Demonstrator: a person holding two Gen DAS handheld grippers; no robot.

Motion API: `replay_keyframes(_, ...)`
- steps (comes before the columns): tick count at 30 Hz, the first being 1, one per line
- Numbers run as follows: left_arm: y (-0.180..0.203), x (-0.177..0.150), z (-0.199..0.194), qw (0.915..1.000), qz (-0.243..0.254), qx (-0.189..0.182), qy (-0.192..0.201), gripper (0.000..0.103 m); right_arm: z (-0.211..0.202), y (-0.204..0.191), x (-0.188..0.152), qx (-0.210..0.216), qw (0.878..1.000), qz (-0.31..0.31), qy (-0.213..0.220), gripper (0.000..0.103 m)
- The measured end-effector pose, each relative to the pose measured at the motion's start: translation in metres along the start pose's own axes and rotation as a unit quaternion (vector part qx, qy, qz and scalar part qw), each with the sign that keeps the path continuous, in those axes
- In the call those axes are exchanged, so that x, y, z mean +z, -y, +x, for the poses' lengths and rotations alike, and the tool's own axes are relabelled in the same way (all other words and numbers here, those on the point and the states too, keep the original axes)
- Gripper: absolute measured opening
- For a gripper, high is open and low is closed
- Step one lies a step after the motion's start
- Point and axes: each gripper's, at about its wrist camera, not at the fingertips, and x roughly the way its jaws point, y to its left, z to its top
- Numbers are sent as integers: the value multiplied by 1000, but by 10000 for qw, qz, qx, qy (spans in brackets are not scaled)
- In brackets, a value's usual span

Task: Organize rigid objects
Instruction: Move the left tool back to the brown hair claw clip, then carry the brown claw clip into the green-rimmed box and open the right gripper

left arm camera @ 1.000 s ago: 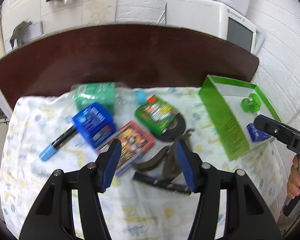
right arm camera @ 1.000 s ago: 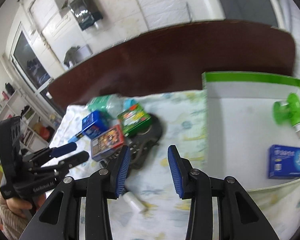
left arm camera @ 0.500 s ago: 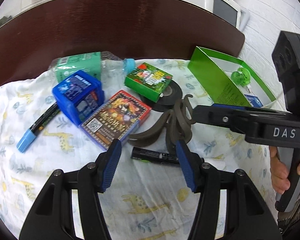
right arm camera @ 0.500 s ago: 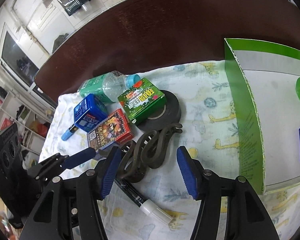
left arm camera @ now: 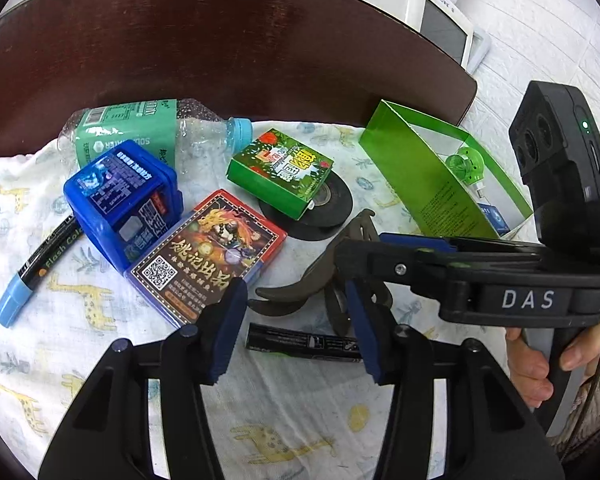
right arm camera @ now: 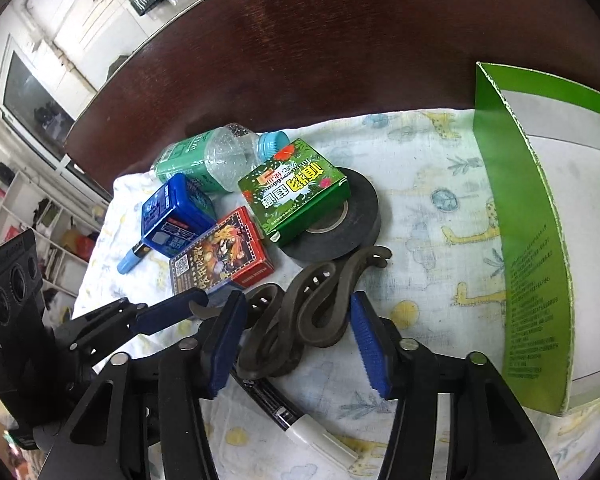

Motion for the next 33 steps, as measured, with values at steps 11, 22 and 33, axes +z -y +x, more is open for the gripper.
replay_keyframes(11,3,-6,-11,9999,19,158,-31,38,-24,-9,-2,128,9995,-83,259,50)
replay_keyframes(22,34,2,-44,9983,355,254,377,39,-89,-12,-5,240,9946,-202,988,50)
replay_keyframes(33,90,26,-47,9938,914,245,578,38,-146,28,-13,74,9860,39,1663,50)
